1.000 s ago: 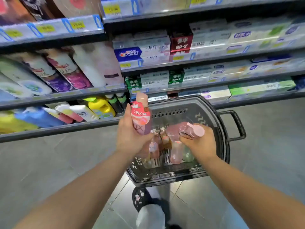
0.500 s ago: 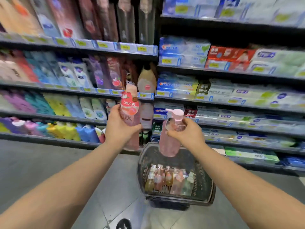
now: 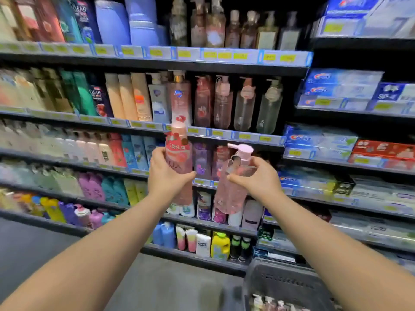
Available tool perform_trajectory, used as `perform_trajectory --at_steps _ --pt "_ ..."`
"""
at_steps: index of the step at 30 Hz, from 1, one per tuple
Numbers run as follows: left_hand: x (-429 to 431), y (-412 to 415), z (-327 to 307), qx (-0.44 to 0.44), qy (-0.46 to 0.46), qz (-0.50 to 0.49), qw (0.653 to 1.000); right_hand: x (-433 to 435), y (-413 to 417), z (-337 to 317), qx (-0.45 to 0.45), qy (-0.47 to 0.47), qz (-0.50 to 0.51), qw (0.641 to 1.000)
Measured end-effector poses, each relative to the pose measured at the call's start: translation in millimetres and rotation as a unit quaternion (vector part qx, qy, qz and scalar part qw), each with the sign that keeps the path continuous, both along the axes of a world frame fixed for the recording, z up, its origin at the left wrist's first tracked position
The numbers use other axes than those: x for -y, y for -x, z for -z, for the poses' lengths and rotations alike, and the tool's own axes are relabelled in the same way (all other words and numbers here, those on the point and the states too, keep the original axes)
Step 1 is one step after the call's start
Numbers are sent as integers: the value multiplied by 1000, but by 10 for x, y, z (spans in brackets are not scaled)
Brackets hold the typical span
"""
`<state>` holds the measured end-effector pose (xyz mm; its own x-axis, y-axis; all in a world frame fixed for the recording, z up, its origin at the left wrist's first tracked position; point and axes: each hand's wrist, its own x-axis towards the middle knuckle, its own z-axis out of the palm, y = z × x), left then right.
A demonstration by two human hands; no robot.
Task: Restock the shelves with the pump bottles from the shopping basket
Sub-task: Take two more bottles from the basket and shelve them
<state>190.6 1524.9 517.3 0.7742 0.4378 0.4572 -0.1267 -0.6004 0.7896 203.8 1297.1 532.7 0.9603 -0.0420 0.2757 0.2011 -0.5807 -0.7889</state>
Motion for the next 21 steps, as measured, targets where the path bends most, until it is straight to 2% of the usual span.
perform_trajectory --at_steps 8,17,21 --pt "-595 -655 -178 27 22 38 999 -623 -538 -270 41 -21 21 999" --pt "-549 -1707 -369 65 31 79 994 -749 -1443 -656 172 -14 38 984" --pt "-514 -2187 -493 54 22 89 994 -745 -1956 -772 196 1 35 980"
